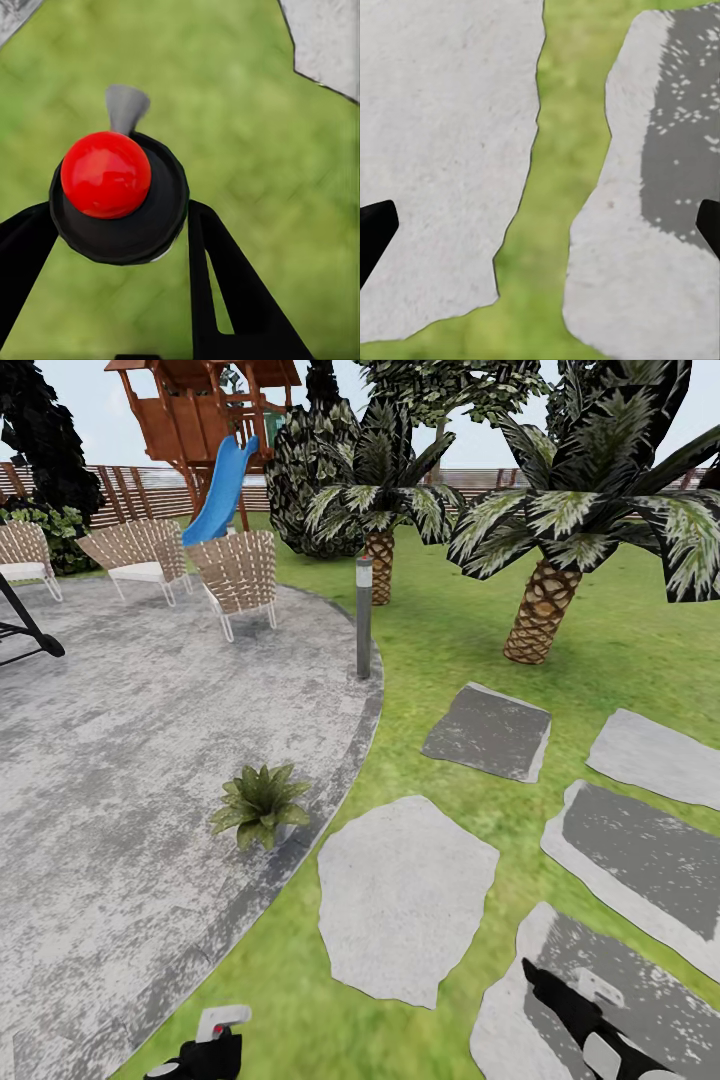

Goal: Pick up the pesticide atomizer in the garden and spray insectifuge to fully cover both potted plants in the garden.

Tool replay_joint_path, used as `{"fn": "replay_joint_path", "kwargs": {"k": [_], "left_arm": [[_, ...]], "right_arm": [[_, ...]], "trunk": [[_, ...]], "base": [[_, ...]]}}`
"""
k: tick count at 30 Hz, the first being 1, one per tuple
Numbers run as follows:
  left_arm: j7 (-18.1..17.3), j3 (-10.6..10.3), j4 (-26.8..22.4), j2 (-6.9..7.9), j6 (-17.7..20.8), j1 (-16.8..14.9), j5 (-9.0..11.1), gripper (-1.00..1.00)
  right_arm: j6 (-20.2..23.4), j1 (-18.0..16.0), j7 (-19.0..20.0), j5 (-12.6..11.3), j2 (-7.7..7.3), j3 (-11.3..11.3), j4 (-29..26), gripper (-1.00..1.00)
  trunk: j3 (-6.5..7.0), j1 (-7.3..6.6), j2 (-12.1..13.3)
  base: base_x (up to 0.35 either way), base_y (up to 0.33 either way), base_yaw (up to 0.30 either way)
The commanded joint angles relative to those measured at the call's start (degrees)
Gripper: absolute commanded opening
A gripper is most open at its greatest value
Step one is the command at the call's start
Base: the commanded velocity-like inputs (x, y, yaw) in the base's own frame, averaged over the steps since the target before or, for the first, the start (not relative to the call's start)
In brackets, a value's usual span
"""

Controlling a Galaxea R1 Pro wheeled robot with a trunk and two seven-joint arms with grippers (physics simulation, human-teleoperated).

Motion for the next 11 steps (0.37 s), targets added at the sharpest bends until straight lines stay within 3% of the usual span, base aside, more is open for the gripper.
{"fn": "replay_joint_path", "kwargs": {"k": [1, 11], "left_arm": [[-0.4, 0.5, -0.2, -0.06, -0.2, 0.0, -0.6, -1.0], [-0.3, 0.5, -0.1, -0.06, -0.3, 0.0, -0.5, -1.0]], "right_arm": [[-0.2, 0.0, 0.2, 0.5, 0.0, -0.5, 0.1, 1.0], [-0.2, 0.0, 0.2, 0.5, 1.67, -0.5, 0.0, 1.0]], "trunk": [[-0.04, -0.01, 0.0], [-0.04, -0.01, 0.0]], "base": [[0.0, 0.0, 0.0], [0.0, 0.0, 0.0]]}}
